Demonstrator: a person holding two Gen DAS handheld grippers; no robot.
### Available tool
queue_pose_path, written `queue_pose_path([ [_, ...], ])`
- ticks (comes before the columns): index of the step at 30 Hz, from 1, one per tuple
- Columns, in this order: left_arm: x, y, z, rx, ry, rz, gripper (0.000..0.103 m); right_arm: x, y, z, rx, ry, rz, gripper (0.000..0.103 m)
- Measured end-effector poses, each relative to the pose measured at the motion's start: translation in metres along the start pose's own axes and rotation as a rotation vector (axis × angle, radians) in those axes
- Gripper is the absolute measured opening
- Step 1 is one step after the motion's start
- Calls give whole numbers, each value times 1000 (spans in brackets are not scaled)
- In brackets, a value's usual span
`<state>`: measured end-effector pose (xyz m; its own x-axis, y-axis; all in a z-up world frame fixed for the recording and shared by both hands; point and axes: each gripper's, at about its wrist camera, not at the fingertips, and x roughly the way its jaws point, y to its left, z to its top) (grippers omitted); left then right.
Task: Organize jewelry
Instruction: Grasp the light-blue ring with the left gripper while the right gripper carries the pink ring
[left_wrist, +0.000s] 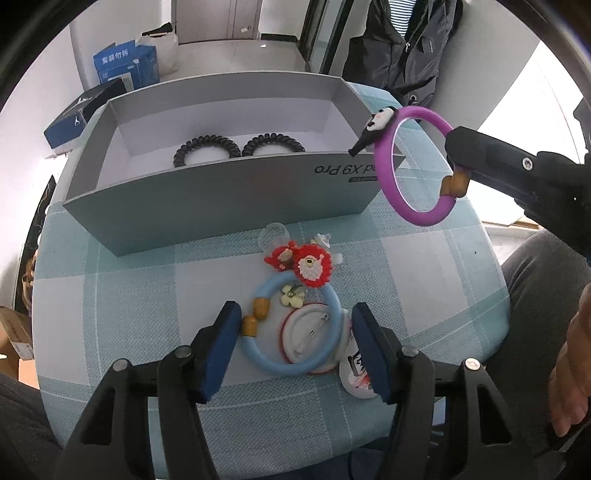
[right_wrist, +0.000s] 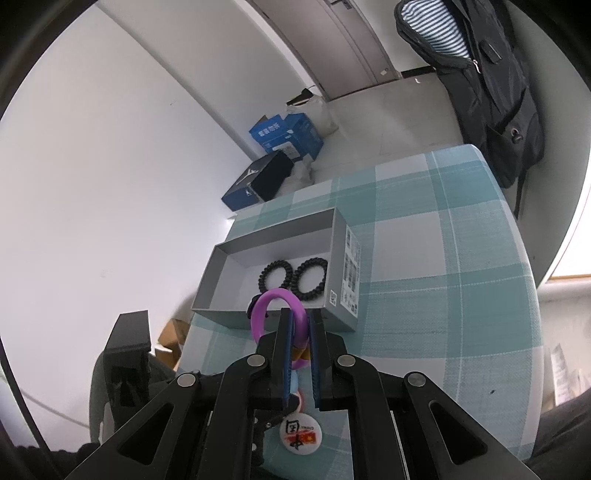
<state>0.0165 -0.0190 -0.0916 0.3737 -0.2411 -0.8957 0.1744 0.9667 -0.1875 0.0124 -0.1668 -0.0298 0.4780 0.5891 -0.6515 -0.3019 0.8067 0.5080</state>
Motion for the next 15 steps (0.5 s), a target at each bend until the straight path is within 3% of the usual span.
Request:
queue_pose_path([
  [4,-1,-2,2,15,-5,9,57,0,0,0,0,0,-7,8],
  [6,-7,9,-2,-25,4,-34,57,1,-2,0,8,0,-9,8],
  [15,-24,28,1,-97,-36,-90,57,3,-8,0,35,3,-11,8],
])
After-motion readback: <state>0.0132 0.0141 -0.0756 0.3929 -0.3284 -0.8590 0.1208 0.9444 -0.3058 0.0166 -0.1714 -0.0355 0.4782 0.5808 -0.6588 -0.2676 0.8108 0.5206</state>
